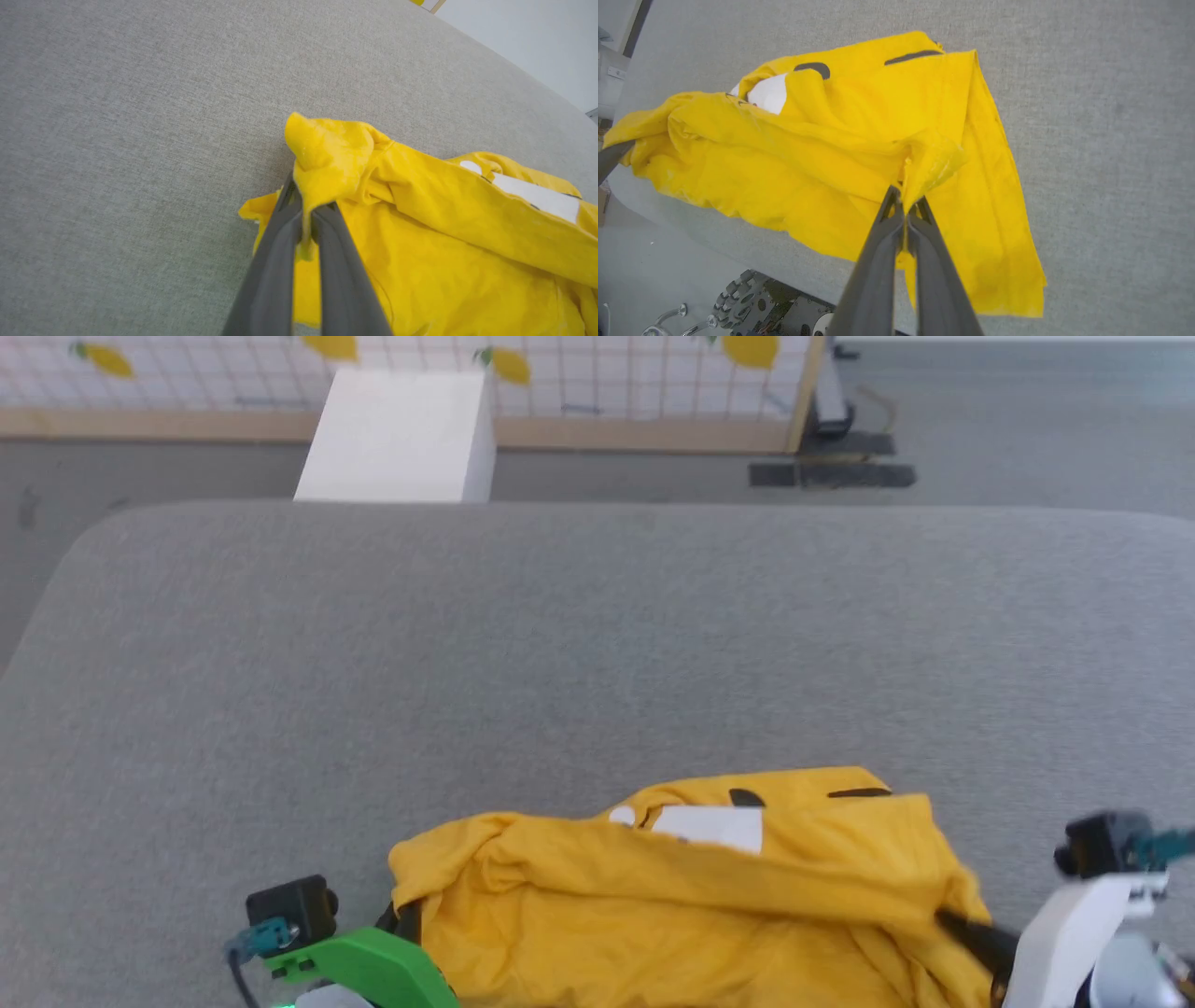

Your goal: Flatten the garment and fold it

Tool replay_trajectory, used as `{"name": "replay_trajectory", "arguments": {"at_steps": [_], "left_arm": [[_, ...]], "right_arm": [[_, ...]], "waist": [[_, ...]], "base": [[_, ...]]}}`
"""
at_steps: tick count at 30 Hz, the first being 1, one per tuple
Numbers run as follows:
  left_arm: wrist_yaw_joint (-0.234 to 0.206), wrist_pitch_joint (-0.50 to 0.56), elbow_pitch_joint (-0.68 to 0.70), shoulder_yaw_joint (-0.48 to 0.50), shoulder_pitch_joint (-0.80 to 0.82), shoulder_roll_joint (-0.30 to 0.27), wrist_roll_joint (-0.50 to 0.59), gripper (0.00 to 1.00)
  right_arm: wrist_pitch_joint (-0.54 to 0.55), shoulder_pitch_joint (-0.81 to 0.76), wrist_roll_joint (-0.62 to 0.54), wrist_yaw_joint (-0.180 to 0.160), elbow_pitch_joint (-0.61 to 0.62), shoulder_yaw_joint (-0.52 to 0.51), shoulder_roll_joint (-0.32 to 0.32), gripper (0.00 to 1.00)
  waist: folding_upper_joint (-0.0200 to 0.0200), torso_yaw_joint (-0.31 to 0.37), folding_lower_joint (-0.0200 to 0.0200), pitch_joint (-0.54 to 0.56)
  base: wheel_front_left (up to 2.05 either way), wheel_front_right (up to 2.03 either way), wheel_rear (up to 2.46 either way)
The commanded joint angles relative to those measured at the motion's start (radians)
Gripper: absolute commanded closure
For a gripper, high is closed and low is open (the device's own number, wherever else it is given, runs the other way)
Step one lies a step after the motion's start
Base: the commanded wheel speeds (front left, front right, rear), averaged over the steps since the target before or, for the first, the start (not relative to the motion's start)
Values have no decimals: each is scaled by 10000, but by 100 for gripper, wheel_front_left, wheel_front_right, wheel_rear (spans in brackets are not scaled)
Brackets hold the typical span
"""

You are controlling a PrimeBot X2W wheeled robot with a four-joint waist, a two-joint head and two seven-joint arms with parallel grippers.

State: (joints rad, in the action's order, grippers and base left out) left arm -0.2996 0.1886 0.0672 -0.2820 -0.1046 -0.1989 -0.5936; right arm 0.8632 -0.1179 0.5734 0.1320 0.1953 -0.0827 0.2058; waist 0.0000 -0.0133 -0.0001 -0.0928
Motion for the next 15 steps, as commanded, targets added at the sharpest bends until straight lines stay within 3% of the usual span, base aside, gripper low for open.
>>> {"name": "replay_trajectory", "arguments": {"at_steps": [1,5,8,15], "left_arm": [[26,-92,72,93,-181,1,-196,100],[416,-201,218,356,-243,189,-890,100],[722,-151,186,587,201,-42,-1092,100],[1309,633,-33,866,3287,-1140,-787,100]], "right_arm": [[99,-303,111,-13,172,-70,-258,100],[453,-642,384,-13,318,263,-530,100],[628,-132,512,-13,331,484,-429,100],[1042,3491,504,-13,-307,1196,1117,100]], "waist": [[0,553,1,560],[0,658,1,538],[0,713,1,479],[0,710,1,-72]], "base": [[0,0,0],[0,0,0],[0,0,0],[0,0,0]]}}
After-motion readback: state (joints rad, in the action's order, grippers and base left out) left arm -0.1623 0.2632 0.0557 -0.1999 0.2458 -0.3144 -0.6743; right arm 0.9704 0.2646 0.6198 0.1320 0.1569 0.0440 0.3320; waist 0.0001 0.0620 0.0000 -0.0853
